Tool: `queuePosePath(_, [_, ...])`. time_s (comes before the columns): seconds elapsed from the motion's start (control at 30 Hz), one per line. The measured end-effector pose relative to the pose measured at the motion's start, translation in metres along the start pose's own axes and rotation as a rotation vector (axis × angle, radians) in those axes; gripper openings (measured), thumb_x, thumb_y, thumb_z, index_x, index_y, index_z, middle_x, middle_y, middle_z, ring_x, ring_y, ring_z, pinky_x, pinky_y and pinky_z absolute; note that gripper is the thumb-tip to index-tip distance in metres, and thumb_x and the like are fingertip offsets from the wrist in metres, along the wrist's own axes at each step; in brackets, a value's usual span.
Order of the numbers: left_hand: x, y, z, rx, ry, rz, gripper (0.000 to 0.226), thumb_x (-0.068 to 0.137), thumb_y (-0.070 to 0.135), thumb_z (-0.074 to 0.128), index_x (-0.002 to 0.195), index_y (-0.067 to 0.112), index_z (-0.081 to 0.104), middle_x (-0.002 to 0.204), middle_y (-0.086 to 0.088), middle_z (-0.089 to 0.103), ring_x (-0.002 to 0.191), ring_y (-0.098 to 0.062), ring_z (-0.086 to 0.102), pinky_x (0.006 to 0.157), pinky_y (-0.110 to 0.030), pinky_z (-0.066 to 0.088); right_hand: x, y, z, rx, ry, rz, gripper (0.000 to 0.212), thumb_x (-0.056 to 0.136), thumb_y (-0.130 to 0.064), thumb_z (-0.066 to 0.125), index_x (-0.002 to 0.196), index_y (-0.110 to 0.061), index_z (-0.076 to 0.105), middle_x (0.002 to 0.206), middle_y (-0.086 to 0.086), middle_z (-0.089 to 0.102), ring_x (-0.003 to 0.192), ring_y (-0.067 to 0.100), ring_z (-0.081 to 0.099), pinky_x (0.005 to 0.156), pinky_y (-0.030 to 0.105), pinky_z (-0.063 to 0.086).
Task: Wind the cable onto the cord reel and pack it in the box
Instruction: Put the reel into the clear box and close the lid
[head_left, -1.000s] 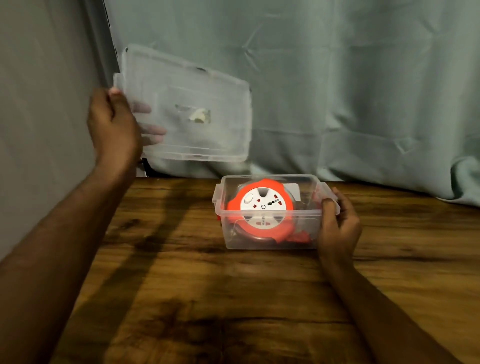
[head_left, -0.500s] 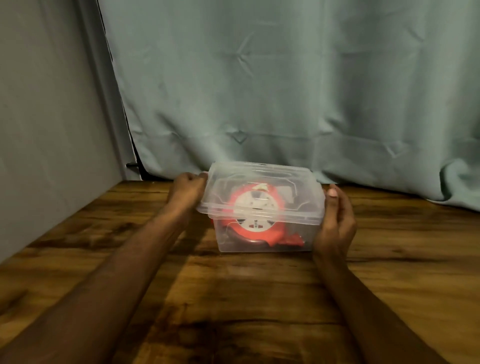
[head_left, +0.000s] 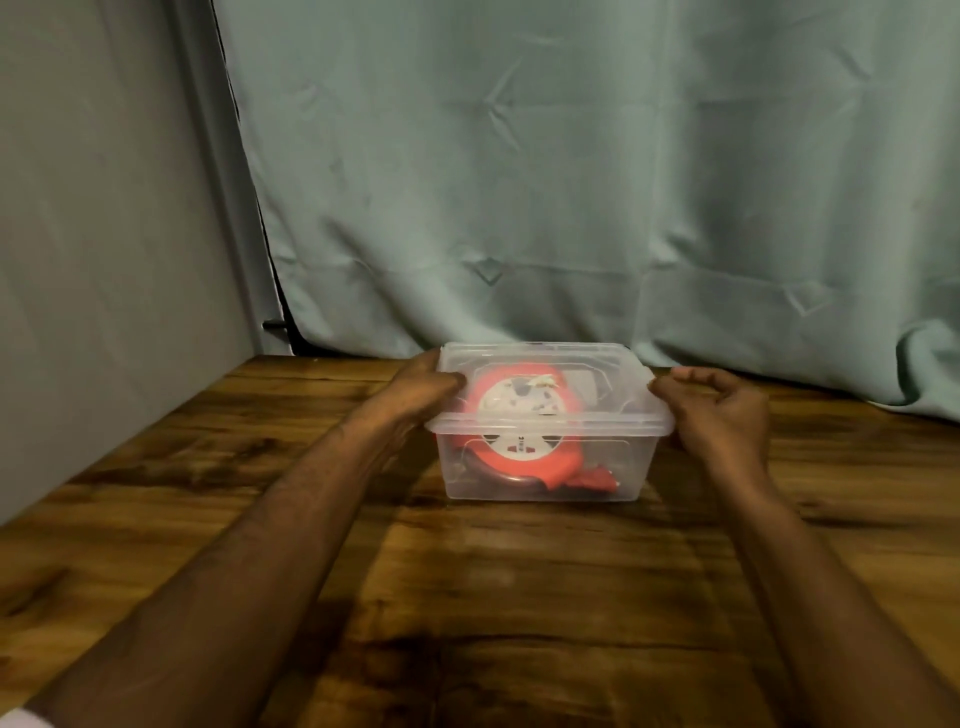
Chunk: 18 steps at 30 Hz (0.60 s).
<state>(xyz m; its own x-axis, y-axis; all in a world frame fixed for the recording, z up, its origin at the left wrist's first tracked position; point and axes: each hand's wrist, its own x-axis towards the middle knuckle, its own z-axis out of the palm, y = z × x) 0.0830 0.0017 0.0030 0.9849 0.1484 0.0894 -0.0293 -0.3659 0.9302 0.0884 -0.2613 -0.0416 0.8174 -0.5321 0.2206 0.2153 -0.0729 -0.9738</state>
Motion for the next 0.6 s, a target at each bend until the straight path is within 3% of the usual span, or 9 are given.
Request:
queuePosePath(0.1, [0.005,0.002,-0.005,0.092,0.007,-0.015,0.038,0.104,0.02,0.046,0.142,0.015,0.049,0.124,-0.003,0.06,0.087,-0.016,0.061,0.067,-0.028,0.049,0.013,-0.016,-0.006,-0.21,-0.153,0.074,0.027,0.074,-0.026,0.084,0.096,-0.012,0.077,0.087,0.011,0.078,0.06,0.019,0.063,0.051,0.028,0.048])
queuePosePath(0.17, [0.01,0.003,-0.006,0.118,0.015,-0.022,0.038,0.106,0.024,0.041,0.141,0.015,0.051,0.119,-0.003,0.059,0.089,-0.02,0.059,0.072,-0.031,0.049,0.019,-0.031,-0.007,-0.331,-0.247,0.099,0.028,0.077,-0.029,0.083,0.098,-0.012,0.076,0.093,0.013,0.077,0.06,0.02,0.062,0.052,0.027,0.048])
queuePosePath(0.23, [0.015,0.003,-0.004,0.136,0.016,-0.041,0.037,0.105,0.018,0.039,0.139,0.016,0.053,0.113,-0.005,0.06,0.078,-0.018,0.06,0.068,-0.031,0.051,0.026,-0.041,-0.002,-0.683,-0.301,-0.045,0.036,0.08,-0.041,0.079,0.111,-0.021,0.075,0.11,0.007,0.076,0.08,0.023,0.071,0.075,0.037,0.06])
queuePosePath(0.33, [0.023,0.002,-0.003,0.221,-0.002,-0.064,0.039,0.104,0.014,0.038,0.139,0.015,0.055,0.109,-0.008,0.06,0.074,-0.02,0.059,0.065,-0.031,0.053,0.032,-0.043,0.019,-1.18,-0.389,-0.398,0.05,0.098,-0.04,0.056,0.147,-0.036,0.051,0.152,-0.001,0.053,0.131,0.027,0.056,0.107,0.045,0.048])
queuePosePath(0.43, [0.027,0.002,-0.006,0.234,-0.026,-0.071,0.039,0.103,0.014,0.039,0.139,0.016,0.055,0.097,-0.004,0.062,0.069,-0.018,0.058,0.054,-0.028,0.052,0.04,-0.045,0.031,-1.258,-0.615,-0.397,0.048,0.106,-0.03,0.038,0.153,-0.035,0.045,0.164,-0.004,0.037,0.146,0.027,0.04,0.12,0.042,0.034])
queuePosePath(0.5, [0.028,-0.001,-0.008,0.219,-0.027,-0.072,0.039,0.103,0.015,0.039,0.138,0.017,0.056,0.095,-0.004,0.065,0.07,-0.02,0.06,0.054,-0.029,0.053,0.043,-0.044,0.032,-1.261,-0.653,-0.377,0.047,0.106,-0.028,0.037,0.152,-0.033,0.046,0.165,-0.004,0.036,0.147,0.027,0.038,0.122,0.041,0.03])
queuePosePath(0.6, [0.027,-0.004,-0.005,0.168,-0.001,-0.032,0.04,0.104,0.014,0.037,0.139,0.017,0.055,0.127,-0.008,0.064,0.088,-0.024,0.061,0.073,-0.031,0.053,0.036,-0.035,0.032,-0.956,-0.525,-0.266,0.044,0.103,-0.018,0.042,0.142,-0.028,0.058,0.157,0.003,0.048,0.138,0.029,0.049,0.116,0.038,0.038])
